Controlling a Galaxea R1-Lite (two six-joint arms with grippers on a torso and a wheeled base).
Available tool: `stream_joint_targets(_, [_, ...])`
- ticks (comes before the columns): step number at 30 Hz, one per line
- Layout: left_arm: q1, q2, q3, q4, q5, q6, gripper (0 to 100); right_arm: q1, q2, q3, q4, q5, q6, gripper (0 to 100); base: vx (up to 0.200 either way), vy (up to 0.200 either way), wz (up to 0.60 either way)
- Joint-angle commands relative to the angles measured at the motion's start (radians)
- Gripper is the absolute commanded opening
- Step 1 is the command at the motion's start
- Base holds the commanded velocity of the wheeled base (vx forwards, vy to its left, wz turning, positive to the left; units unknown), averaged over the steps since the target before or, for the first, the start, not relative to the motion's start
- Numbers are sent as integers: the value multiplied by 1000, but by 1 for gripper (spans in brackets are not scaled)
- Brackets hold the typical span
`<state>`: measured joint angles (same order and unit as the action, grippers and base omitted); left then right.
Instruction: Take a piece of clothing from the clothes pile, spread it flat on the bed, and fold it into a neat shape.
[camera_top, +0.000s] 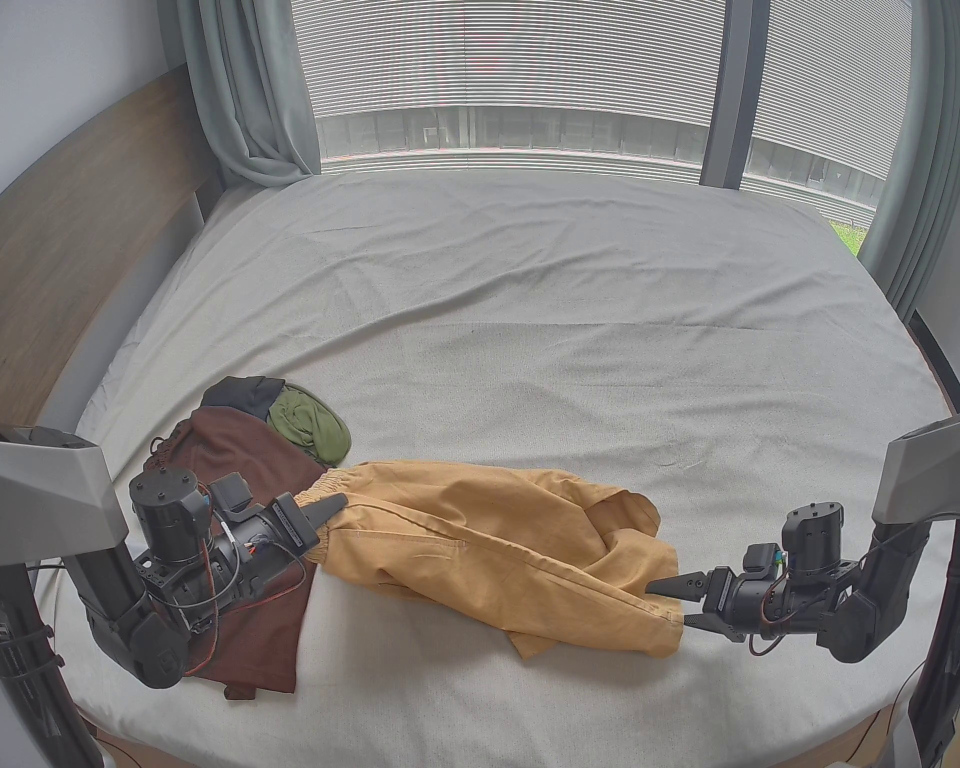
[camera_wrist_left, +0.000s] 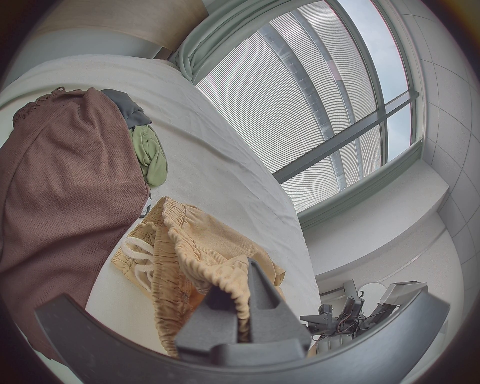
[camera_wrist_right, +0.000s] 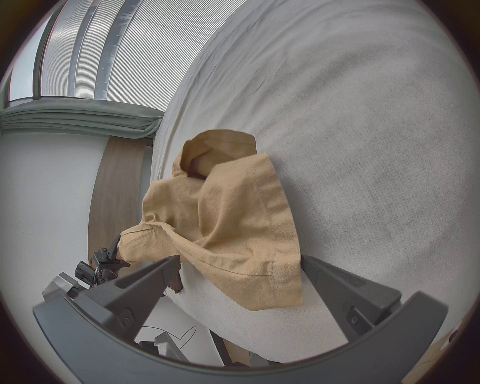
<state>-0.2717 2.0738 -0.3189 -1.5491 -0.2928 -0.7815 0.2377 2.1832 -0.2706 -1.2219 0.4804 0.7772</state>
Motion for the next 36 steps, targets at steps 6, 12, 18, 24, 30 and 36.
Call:
stream_joint_targets(6, [0, 2, 0, 0, 0, -1, 0, 51, 69, 54, -134, -19, 7, 100, 0, 0, 0])
stream_joint_targets(12, [2, 2, -3, 0, 0, 1, 0, 107, 64, 131, -318, 1, 96, 100, 0, 0, 0])
stream_joint_targets(18, [2, 2, -9, 0, 1, -1, 0, 97, -11, 154, -318, 58, 103, 100, 0, 0, 0])
stream_joint_targets(24, [0, 5, -9, 0, 1, -1, 0, 103, -26, 153, -320, 104, 100, 100, 0, 0, 0])
stream_joint_targets(30, [0, 5, -8, 0, 1, -1, 0, 101, -22, 116, -321, 102, 99, 100, 0, 0, 0])
stream_joint_targets(36, [-1, 5, -8, 0, 1, -1, 0, 97, -6, 77, -321, 92, 100, 100, 0, 0, 0])
